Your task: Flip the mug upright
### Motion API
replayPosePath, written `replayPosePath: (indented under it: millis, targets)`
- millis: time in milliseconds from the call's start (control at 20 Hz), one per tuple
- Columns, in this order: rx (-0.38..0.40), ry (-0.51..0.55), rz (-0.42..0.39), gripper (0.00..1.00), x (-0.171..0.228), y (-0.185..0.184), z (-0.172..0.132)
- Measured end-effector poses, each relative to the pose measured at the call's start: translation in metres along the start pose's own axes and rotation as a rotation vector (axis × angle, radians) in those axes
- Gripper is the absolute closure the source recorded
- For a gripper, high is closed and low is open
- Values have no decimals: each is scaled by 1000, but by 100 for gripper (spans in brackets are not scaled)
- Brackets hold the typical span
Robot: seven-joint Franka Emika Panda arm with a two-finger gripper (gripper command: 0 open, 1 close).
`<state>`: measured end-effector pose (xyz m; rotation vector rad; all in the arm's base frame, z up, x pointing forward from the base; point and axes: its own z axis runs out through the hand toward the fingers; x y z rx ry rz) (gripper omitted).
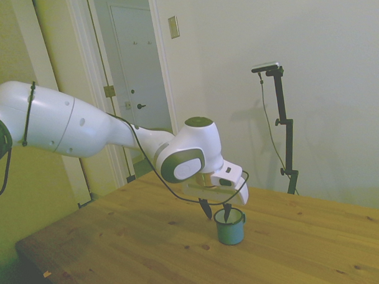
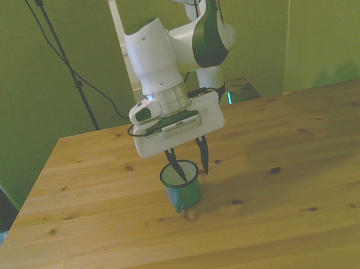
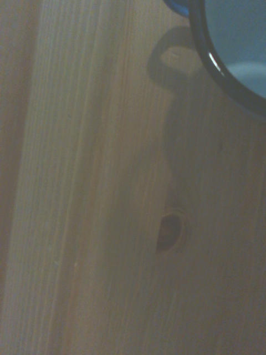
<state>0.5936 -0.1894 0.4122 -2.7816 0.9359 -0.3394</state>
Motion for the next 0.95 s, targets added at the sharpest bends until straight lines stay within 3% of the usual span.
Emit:
replayPosePath:
  millis: [250, 500, 750, 950]
  targets:
    - [33, 28, -6, 0, -13, 0, -53]
    - [63, 38, -32, 0, -51, -1, -83]
    - [77, 34, -74, 0, -102, 3, -93]
    - [67, 30, -104, 0, -135, 10, -84]
